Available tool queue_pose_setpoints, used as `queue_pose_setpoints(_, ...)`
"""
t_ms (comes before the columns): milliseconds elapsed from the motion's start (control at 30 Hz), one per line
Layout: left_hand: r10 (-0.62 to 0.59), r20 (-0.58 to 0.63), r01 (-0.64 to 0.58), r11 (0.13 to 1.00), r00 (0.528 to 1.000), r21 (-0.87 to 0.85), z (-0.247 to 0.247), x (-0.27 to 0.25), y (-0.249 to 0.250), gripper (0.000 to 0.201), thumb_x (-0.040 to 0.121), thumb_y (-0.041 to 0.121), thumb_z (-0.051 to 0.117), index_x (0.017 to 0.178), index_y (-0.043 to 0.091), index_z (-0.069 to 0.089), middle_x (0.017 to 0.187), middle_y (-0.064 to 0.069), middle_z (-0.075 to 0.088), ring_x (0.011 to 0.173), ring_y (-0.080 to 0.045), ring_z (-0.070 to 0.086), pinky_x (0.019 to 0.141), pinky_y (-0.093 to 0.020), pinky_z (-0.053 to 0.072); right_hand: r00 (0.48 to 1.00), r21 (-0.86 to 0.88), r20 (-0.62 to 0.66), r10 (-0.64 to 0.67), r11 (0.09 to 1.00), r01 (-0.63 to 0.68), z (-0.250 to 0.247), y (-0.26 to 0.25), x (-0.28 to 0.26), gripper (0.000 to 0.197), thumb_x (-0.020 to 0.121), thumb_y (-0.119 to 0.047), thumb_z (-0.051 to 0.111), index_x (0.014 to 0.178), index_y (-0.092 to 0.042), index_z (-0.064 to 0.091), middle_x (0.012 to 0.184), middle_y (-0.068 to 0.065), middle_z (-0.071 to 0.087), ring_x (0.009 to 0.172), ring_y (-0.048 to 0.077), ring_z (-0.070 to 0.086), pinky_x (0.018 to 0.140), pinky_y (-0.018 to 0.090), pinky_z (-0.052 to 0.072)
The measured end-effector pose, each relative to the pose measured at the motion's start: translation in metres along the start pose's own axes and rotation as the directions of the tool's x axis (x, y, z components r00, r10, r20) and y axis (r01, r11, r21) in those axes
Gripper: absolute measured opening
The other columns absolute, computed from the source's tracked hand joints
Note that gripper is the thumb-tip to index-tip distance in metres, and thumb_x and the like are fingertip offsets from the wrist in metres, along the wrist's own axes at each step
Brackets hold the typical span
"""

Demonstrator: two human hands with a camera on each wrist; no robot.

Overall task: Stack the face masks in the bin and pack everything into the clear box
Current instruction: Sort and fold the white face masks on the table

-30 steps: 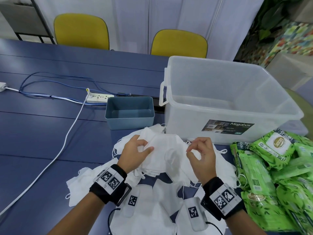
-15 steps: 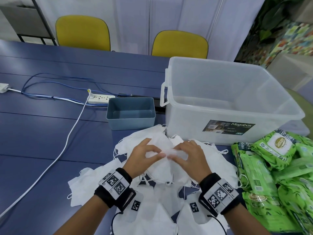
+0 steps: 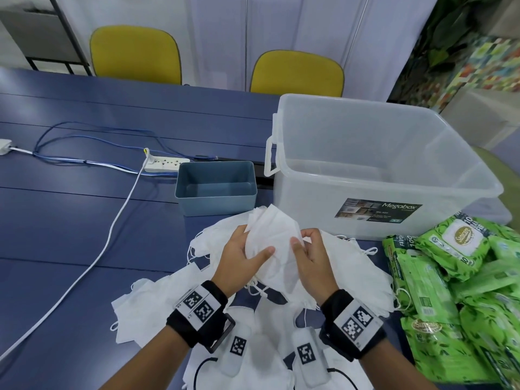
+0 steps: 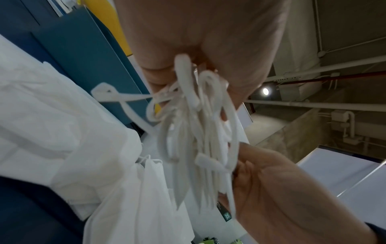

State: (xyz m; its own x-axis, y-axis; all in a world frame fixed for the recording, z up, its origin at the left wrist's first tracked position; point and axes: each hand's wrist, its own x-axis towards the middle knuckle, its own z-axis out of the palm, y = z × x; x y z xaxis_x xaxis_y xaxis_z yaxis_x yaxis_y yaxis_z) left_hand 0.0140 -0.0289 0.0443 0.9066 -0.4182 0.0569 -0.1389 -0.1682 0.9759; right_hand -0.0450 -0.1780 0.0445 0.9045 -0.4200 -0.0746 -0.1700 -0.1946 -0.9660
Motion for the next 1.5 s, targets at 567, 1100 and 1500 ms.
queue_pose_setpoints(567,-0.005,0.228,0.011,1.000,0.974,-0.027,-0.019,0.002,-0.002,0.095,0.068,0.006,0.075,0.143,0.035,0.023,0.141,0.025,0.036,0.125,0.012,0.037,0.098,-0.004,0.031,0.968,0.085,0.223,0.115,0.987,-0.137,-0.004,0.006,0.006,0.057,0.075,-0.033,0.078,0.124,-0.021,0.051,0.120,-0.002,0.062,0.109,0.014,0.061,0.095,0.038,0.051)
queue_pose_setpoints(1100,-0.371,-0.136,0.337,0.915,0.919,-0.221,-0.039,0.005,-0.018,0.058,0.068,0.017,0.083,0.119,0.012,0.057,0.113,-0.003,0.066,0.105,-0.019,0.063,0.089,-0.038,0.053,0.949,-0.096,0.281,0.144,0.988,-0.122,0.023,0.020,-0.012,0.042,0.086,-0.031,0.068,0.120,-0.024,0.045,0.100,-0.005,0.055,0.077,0.009,0.057,0.066,0.016,0.047)
queue_pose_setpoints(1500,-0.431,-0.241,0.330,0.871,0.870,-0.365,-0.080,-0.008,-0.029,0.034,0.082,0.007,0.070,0.113,0.014,0.057,0.107,-0.003,0.066,0.089,-0.020,0.064,0.051,-0.020,0.048,0.648,-0.687,0.700,0.301,0.531,0.496,0.045,0.081,-0.089,0.109,0.059,-0.050,0.083,0.144,-0.028,0.019,0.130,0.005,0.031,0.116,0.026,0.040,0.094,0.041,0.043)
